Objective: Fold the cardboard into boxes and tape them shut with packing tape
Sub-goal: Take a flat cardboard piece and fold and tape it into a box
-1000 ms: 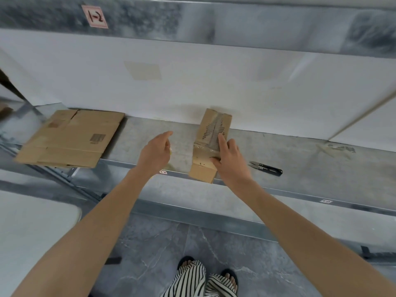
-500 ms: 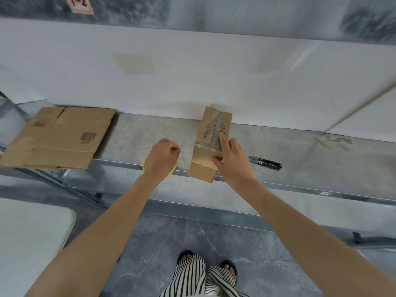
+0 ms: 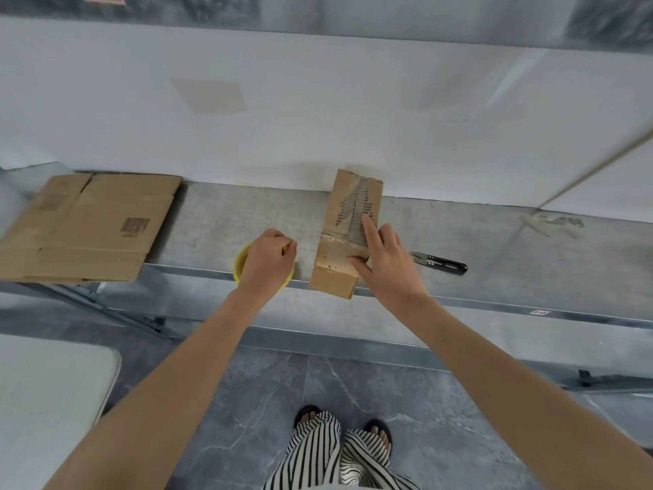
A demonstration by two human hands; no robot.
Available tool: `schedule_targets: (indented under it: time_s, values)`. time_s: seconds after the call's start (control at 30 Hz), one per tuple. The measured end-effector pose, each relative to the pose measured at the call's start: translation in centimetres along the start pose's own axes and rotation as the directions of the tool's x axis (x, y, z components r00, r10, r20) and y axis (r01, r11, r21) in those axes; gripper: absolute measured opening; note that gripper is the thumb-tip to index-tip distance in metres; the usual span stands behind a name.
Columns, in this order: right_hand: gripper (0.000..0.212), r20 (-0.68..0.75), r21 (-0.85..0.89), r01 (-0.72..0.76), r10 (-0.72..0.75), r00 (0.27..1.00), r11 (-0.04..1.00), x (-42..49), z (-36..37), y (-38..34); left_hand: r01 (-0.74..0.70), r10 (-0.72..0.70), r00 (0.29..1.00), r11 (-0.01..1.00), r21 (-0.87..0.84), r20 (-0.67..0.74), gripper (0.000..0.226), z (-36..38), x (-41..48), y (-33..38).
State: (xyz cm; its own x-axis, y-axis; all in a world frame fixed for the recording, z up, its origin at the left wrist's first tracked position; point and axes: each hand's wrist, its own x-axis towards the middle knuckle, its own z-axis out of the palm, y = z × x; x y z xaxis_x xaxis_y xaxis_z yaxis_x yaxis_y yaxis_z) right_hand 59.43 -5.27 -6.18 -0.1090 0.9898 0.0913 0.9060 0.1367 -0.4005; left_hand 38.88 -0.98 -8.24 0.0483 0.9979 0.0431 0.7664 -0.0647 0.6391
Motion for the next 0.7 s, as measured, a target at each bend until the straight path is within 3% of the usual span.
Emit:
schedule_targets:
  time_s: [0.33, 0.43, 0.53, 0.7]
  values:
    - [0.069, -0.021, 0.011, 0.03, -0.03, 0.999, 0.999, 0.0, 0.3, 0.4, 0.022, -0.03, 0.995, 0.996, 0.09, 0.094, 0.025, 1.3, -0.2, -0.1]
    - [0.069, -0.026, 0.018, 0.036, -0.035, 0.999, 0.999, -0.1, 0.4, 0.5, 0.0, -0.016, 0.994, 0.99, 0.142, 0.112, 0.034, 1.1, -0.2, 0.0]
    - [0.068, -0.035, 0.029, 0.04, -0.039, 0.999, 0.999, 0.0, 0.4, 0.5, 0.011, -0.031, 0.988, 0.991, 0.133, 0.149, 0.06, 0.8, -0.1, 0.1]
    - [0.068, -0.034, 0.033, 0.053, -0.052, 0.998, 0.998, 0.0, 0.4, 0.5, -0.06, 0.035, 0.986, 0.986, 0.157, 0.16, 0.056, 0.5, -0.1, -0.3]
